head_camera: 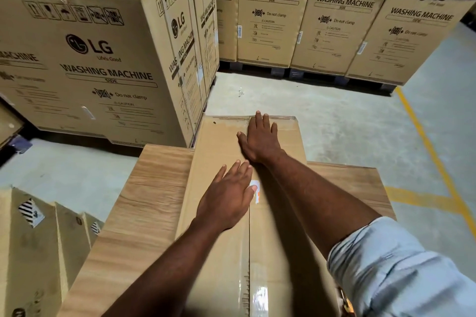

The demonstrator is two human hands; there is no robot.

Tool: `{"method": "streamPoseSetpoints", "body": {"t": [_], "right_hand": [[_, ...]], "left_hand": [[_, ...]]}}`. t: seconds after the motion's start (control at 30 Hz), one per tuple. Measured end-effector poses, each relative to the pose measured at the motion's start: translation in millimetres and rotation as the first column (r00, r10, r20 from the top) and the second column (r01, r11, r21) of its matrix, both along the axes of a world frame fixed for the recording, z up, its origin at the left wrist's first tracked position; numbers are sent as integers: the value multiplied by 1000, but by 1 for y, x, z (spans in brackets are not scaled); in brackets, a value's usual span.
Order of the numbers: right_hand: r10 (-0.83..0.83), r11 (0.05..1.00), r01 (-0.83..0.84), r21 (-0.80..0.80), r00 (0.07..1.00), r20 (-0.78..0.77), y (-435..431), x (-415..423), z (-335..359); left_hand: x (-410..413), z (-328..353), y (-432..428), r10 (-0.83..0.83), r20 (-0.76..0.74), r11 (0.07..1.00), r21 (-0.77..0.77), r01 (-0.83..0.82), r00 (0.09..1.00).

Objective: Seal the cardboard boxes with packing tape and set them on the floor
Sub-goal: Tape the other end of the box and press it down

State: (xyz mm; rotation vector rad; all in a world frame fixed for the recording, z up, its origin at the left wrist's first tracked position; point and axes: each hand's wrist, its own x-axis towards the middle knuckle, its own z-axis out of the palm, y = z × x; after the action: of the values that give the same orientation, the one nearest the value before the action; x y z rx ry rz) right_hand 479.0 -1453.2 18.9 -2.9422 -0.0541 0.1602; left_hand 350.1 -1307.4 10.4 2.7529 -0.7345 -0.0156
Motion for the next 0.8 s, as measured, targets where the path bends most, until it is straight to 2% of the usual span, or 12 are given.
{"method": "streamPoseSetpoints", "body": {"t": [0.23, 0.37, 0.47, 0.57, 0.8], "right_hand": [[99, 995, -99, 0, 995, -1, 34, 14, 3], [268, 963, -266, 46, 963, -22, 73, 12, 7], [312, 947, -310, 82, 950, -4, 73, 6, 9], [191, 975, -193, 110, 981, 32, 36, 4, 9], [-144, 990, 144, 15, 990, 6, -59, -19, 3]], "left_hand": [[1, 0, -1, -13, 23, 1000, 8, 13, 1000], [2, 4, 4, -73, 32, 997, -28, 73, 997], [3, 3, 5, -72, 42, 997, -22, 73, 997], [3, -3, 3, -16, 42, 1000, 4, 16, 999], [2, -9, 2, 0, 27, 1000, -20, 1, 1000]]}}
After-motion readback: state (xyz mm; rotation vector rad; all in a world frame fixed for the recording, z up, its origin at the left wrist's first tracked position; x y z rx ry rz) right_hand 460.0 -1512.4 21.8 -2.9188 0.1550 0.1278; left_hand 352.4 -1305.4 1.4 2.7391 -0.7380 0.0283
